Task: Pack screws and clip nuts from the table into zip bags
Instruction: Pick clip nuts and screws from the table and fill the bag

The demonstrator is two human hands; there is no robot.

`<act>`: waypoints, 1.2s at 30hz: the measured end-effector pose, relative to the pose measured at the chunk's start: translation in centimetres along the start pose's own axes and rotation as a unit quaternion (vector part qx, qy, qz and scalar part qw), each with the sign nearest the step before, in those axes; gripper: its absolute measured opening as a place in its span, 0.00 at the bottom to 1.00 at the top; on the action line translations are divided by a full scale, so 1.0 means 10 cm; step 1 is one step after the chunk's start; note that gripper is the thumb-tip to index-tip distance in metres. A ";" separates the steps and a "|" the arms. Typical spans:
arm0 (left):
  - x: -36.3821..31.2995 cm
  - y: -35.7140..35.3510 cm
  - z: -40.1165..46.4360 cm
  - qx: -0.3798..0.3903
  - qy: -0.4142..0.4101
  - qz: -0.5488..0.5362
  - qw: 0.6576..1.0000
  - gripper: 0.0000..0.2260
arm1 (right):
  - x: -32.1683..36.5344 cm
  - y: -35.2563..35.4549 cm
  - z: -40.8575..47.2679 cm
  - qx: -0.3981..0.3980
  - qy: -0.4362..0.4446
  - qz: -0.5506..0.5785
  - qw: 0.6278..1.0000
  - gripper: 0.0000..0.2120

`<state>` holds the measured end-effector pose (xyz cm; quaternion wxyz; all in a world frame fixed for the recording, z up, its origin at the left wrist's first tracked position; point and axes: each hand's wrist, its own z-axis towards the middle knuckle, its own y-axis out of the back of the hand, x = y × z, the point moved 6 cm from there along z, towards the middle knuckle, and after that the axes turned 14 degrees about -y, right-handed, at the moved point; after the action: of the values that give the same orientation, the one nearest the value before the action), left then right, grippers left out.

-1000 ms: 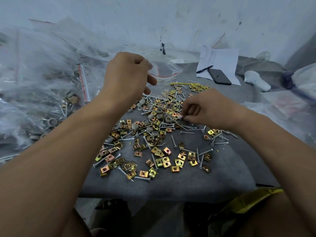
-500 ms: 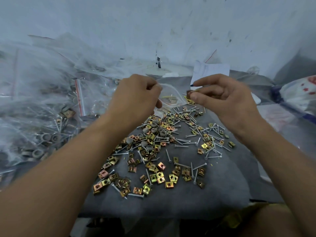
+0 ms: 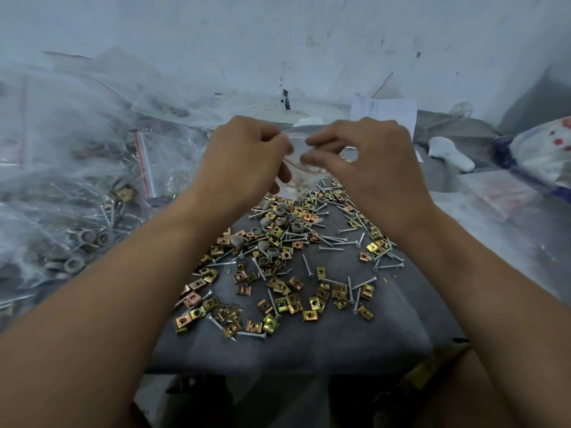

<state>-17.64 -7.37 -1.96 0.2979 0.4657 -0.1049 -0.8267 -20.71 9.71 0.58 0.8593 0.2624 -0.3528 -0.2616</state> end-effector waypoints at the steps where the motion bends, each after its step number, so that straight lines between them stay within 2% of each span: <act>1: 0.02 0.02 0.00 -0.012 0.009 -0.007 1.000 0.11 | -0.01 0.06 0.00 -0.010 -0.015 0.063 0.998 0.07; 2: 0.04 0.05 0.00 -0.026 0.017 -0.012 0.999 0.11 | -0.02 0.13 0.00 -0.021 -0.018 0.106 0.994 0.06; 4: 0.07 0.11 0.00 -0.053 0.028 -0.011 0.998 0.11 | -0.07 0.20 0.00 -0.010 -0.016 0.124 0.992 0.05; 6: 0.09 0.16 -0.01 -0.076 0.035 -0.010 0.996 0.12 | -0.19 0.11 0.00 0.096 -0.038 0.082 0.991 0.05; 9: 0.11 0.20 -0.01 -0.097 0.046 -0.016 0.994 0.12 | -0.37 -0.18 -0.14 0.282 -0.079 0.012 0.956 0.04; 11: 0.12 0.20 0.00 -0.101 0.052 -0.020 0.993 0.12 | -0.46 -0.31 -0.22 0.342 -0.091 -0.014 0.935 0.08; 13: 0.13 0.20 0.00 -0.101 0.055 -0.022 0.993 0.12 | -0.52 -0.41 -0.26 0.367 -0.084 -0.077 0.923 0.13; 15: 0.14 0.19 0.00 -0.098 0.055 -0.022 0.993 0.12 | -0.58 -0.47 -0.27 0.369 -0.101 -0.102 0.918 0.14; 19: 0.15 0.20 0.01 -0.095 0.059 -0.017 0.994 0.12 | -0.67 -0.51 -0.26 0.355 -0.110 -0.102 0.923 0.09; 24: 0.15 0.19 0.01 -0.093 0.063 -0.012 0.994 0.12 | -0.75 -0.48 -0.26 0.363 -0.129 -0.097 0.918 0.08; 29: 0.17 0.19 0.02 -0.092 0.066 -0.014 0.993 0.12 | -0.91 -0.39 -0.20 0.324 -0.139 -0.144 0.925 0.06; 33: 0.18 0.20 0.03 -0.094 0.070 -0.018 0.993 0.12 | -0.95 -0.33 -0.19 0.317 -0.159 -0.107 0.929 0.05; 36: 0.17 0.19 0.03 -0.094 0.070 -0.015 0.993 0.12 | -0.79 -0.33 -0.22 0.314 -0.124 -0.047 0.940 0.05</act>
<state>-17.82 -9.96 -2.17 0.3343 0.4940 0.0019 -0.8026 -24.82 12.90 -6.59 0.6694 0.5008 -0.5078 -0.2079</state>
